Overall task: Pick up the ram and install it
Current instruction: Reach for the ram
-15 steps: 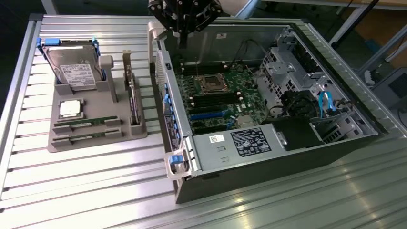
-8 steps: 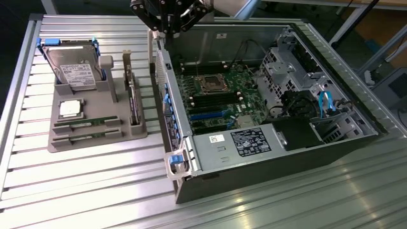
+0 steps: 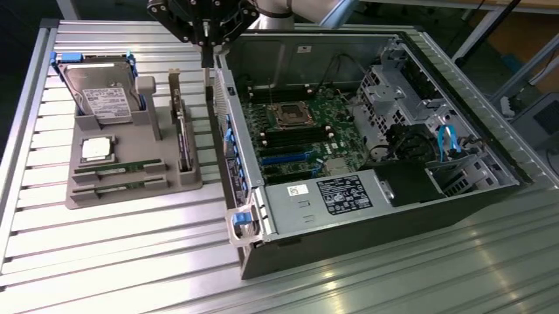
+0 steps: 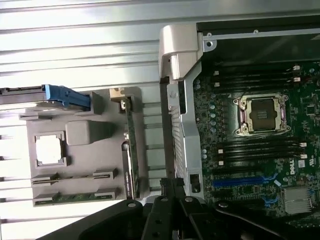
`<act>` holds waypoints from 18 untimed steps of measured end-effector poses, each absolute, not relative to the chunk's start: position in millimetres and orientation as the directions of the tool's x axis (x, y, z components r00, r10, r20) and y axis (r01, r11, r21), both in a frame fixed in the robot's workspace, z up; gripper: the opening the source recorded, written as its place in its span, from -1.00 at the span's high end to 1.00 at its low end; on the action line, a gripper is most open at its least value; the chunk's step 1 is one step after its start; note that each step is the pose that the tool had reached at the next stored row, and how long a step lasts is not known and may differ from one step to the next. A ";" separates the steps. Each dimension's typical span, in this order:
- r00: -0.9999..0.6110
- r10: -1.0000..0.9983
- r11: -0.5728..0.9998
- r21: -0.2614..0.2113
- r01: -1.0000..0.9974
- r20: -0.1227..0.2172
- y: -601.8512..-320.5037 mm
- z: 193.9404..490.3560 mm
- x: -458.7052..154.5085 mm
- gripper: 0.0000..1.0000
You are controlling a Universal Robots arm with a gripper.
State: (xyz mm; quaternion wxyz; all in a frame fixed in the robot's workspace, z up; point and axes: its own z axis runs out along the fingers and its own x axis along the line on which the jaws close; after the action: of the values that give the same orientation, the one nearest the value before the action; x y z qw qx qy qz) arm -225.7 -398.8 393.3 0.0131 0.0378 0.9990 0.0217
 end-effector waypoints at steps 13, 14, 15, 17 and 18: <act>-0.997 0.075 0.996 0.044 0.074 -0.024 -398.4 393.3 -282.0 0.80; -0.997 0.076 0.996 0.044 0.074 -0.024 -398.3 393.3 -286.2 0.80; -0.997 0.076 0.996 0.044 0.075 -0.024 -398.3 393.2 -289.9 0.80; -0.997 0.075 0.996 0.044 0.074 -0.024 -398.3 393.1 -297.9 0.80; -0.997 0.075 0.996 0.044 0.074 -0.023 -398.3 393.2 -304.0 0.80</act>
State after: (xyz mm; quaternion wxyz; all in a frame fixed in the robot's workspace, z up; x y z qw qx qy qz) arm -304.0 -398.3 393.2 0.0124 0.0374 0.9990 0.0216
